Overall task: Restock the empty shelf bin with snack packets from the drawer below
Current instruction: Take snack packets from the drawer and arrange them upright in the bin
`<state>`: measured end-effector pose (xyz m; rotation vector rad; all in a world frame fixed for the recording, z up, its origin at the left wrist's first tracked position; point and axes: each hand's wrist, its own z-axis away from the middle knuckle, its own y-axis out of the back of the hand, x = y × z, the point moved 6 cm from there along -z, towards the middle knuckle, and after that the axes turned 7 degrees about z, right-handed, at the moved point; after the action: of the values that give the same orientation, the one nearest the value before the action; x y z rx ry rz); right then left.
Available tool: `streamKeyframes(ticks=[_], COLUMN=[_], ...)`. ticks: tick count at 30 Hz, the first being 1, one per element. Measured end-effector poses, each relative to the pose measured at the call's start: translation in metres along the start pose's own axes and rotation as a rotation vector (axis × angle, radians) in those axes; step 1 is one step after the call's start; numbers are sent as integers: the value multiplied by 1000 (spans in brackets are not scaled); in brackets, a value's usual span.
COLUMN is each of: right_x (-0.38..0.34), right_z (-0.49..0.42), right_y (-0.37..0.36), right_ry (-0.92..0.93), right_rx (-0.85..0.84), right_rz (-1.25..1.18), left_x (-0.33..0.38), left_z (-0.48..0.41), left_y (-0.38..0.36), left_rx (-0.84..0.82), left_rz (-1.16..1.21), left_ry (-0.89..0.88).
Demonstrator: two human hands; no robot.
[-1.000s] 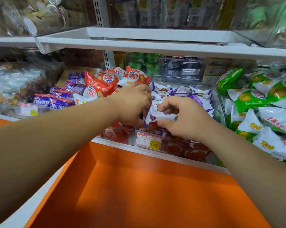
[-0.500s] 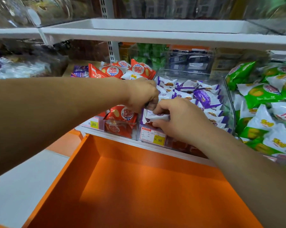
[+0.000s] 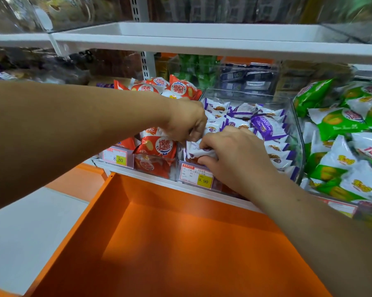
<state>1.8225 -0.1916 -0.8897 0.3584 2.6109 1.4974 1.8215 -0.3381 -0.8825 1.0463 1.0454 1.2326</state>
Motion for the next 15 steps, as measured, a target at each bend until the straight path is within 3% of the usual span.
streamKeyframes(ticks=[4, 9, 15], right_x=[-9, -3, 4], right_z=[-2, -2, 2], right_y=[-6, -13, -26], right_ry=[6, -50, -92], right_rx=[38, 48, 40], right_rz=[-97, -107, -21], left_x=[3, 5, 6], left_z=[7, 4, 2], left_y=[5, 8, 5], left_rx=[46, 17, -81], left_rz=[100, 54, 10], left_ry=[-65, -50, 70])
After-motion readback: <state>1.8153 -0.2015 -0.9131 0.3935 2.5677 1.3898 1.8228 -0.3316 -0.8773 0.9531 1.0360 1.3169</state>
